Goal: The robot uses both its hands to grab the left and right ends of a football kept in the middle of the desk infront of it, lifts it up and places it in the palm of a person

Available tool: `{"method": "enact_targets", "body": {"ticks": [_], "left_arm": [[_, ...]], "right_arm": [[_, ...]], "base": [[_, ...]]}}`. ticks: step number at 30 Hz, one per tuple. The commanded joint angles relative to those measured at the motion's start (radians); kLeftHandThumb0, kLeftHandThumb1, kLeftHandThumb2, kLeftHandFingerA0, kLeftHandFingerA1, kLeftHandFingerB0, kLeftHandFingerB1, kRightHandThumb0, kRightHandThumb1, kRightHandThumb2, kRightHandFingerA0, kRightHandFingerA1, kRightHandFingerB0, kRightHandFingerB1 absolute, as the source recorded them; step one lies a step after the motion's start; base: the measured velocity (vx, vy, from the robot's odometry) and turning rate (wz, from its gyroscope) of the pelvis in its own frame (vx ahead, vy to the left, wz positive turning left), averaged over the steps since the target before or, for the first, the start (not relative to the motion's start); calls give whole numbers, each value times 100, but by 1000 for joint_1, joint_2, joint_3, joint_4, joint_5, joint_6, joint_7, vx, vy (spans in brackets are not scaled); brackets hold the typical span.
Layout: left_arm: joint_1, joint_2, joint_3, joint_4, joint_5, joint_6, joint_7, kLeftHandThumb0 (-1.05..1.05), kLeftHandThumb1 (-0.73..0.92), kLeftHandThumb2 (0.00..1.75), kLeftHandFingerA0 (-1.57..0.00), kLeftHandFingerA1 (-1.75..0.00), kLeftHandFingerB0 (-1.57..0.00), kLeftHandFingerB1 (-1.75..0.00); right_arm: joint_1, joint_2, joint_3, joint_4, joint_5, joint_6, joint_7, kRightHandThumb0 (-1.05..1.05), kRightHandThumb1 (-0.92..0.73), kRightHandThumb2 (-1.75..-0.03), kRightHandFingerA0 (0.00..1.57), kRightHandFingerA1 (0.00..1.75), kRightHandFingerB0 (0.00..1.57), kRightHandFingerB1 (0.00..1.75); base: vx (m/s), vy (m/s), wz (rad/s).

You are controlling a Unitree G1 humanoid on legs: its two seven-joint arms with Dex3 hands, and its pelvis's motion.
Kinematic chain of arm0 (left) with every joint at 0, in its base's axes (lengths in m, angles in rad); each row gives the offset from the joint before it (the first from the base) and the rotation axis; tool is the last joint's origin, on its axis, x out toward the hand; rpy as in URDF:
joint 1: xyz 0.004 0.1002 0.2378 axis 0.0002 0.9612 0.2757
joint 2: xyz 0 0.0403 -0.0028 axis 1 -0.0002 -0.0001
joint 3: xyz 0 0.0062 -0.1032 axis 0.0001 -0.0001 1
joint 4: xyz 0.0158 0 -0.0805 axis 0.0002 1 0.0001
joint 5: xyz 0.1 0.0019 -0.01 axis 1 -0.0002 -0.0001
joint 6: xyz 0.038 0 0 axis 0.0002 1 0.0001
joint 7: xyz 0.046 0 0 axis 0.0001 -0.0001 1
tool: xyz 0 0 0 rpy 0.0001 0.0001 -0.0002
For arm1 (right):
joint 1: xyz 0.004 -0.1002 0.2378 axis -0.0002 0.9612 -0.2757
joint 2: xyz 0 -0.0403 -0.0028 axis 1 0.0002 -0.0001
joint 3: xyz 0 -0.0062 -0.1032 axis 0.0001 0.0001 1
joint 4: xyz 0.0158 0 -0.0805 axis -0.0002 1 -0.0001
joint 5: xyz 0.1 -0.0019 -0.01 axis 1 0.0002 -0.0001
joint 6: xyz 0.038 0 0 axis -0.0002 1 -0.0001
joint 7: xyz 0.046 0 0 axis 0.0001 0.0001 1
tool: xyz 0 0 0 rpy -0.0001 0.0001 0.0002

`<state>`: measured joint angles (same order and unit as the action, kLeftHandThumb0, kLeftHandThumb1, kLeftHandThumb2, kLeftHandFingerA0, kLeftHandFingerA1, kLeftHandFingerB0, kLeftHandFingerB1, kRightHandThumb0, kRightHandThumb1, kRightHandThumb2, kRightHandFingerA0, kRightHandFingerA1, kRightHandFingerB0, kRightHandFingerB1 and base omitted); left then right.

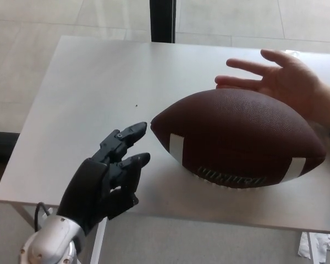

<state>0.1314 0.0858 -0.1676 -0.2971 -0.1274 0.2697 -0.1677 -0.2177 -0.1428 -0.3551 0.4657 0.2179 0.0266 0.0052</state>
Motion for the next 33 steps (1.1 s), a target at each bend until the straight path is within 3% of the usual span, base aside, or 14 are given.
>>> {"method": "enact_targets", "body": {"ticks": [1,2,3,4,17,18,20,23,24,28,31,33], "left_arm": [[38,13,23,-8,21,31,21,-80,92,85,-19,-52,-8,-33],[43,12,28,-11,19,35,21,-80,92,85,-19,-52,-8,-33],[47,11,41,0,19,30,25,-78,86,120,-20,-58,-3,-38],[49,10,48,5,21,30,29,-83,92,87,-22,-53,-9,-30],[-50,13,84,110,43,54,42,-75,92,85,-22,-48,-10,-32],[-62,12,85,125,47,52,45,-76,92,87,-21,-50,-9,-31],[-121,10,93,186,44,48,39,-78,92,87,-18,-51,-6,-29],[-161,9,92,222,46,62,36,-78,92,88,-19,-52,-6,-30],[-172,9,89,230,49,65,35,-76,92,89,-19,-52,-6,-32],[-225,8,74,286,65,65,35,-79,92,88,-21,-53,-8,-33],[-258,13,59,321,77,68,25,-76,92,90,-20,-52,-6,-32],[-285,13,60,346,77,75,27,-77,92,89,-21,-52,-8,-32]], "right_arm": [[22,2,4,10,-18,-15,-31,-105,-82,-78,49,130,24,106],[21,4,3,10,-15,-16,-31,-105,-82,-78,49,130,24,106],[31,16,6,-8,-14,-21,-36,-105,-83,-81,54,135,24,108],[39,25,7,-21,-10,-27,-35,-105,-82,-79,51,136,26,109],[117,89,82,-125,-33,-28,-34,-105,-84,-80,47,126,26,110],[119,87,86,-122,-35,-31,-32,-105,-84,-90,47,128,26,105],[103,74,90,-86,-32,-34,-15,-105,-82,-80,48,129,30,109],[81,62,87,-66,-26,-23,-13,-105,-81,-80,47,131,30,110],[74,58,84,-61,-22,-16,-11,-105,-81,-89,47,132,28,106],[39,33,78,-23,-22,-21,-5,-105,-82,-84,51,133,27,106],[15,17,59,13,-10,-46,-2,-105,-82,-81,45,134,30,107],[3,14,54,36,-17,-67,-11,-105,-84,-86,46,134,26,104]], "base": [[0,0,0],[0,0,0],[0,0,0],[0,0,0],[0,0,0],[0,0,0],[0,0,0],[0,0,0],[0,0,0],[0,0,0],[0,0,0],[0,0,0]]}}
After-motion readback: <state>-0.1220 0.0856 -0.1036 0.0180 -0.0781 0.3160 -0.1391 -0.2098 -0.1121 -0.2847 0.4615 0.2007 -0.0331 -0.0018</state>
